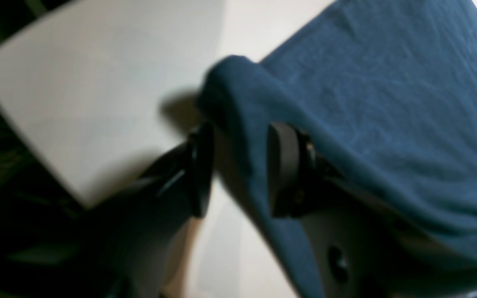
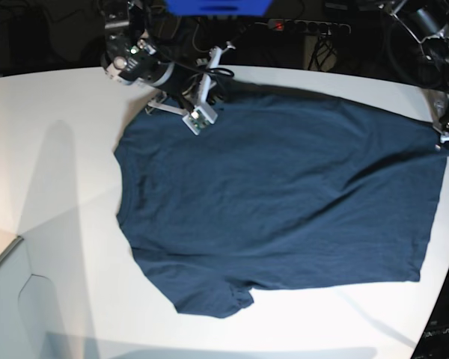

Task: Layout the t-shirt on the table in an organized manner, then fold the t-shirt properly
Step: 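Move the left gripper along the shirt edge and regrasp the hem corner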

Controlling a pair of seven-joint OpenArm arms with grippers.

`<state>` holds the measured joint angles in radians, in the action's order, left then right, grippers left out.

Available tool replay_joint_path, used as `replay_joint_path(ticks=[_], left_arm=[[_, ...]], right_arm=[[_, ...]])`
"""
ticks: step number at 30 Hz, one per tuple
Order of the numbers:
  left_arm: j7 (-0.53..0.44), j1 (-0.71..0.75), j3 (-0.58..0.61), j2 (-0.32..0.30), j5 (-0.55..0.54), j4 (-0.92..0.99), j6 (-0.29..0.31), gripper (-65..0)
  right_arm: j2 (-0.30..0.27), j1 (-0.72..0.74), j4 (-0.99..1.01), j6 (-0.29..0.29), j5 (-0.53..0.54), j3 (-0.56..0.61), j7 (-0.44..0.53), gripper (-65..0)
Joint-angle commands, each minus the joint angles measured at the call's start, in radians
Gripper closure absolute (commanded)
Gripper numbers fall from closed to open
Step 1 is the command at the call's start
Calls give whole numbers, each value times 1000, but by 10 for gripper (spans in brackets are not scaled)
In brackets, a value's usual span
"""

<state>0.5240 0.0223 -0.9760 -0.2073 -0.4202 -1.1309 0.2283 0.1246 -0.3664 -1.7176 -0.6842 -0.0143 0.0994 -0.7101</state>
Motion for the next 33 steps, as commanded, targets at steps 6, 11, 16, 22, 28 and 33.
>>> replay_joint_path(ticks=[6, 11, 16, 22, 28, 33], left_arm=[[-15, -48, -2, -21, -6, 56, 4, -208], [-14, -49, 27, -21, -7, 61, 4, -120], [-14, -49, 52, -22, -15, 42, 4, -9], [-9, -51, 55, 29, -12, -127, 3, -1], [-14, -97, 173, 52, -4, -202, -4, -1], [-14, -178, 294, 52, -4, -153, -5, -4]], right_arm=[[2, 0, -19, -14, 20, 6, 17, 0], [2, 5, -19, -14, 20, 6, 16, 0], [2, 8, -19, -14, 20, 3, 14, 0], [2, 13, -19, -14, 18, 0, 17, 0], [-12, 37, -17, -14, 17, -2, 14, 0], [-24, 48, -17, -14, 15, -2, 14, 0]])
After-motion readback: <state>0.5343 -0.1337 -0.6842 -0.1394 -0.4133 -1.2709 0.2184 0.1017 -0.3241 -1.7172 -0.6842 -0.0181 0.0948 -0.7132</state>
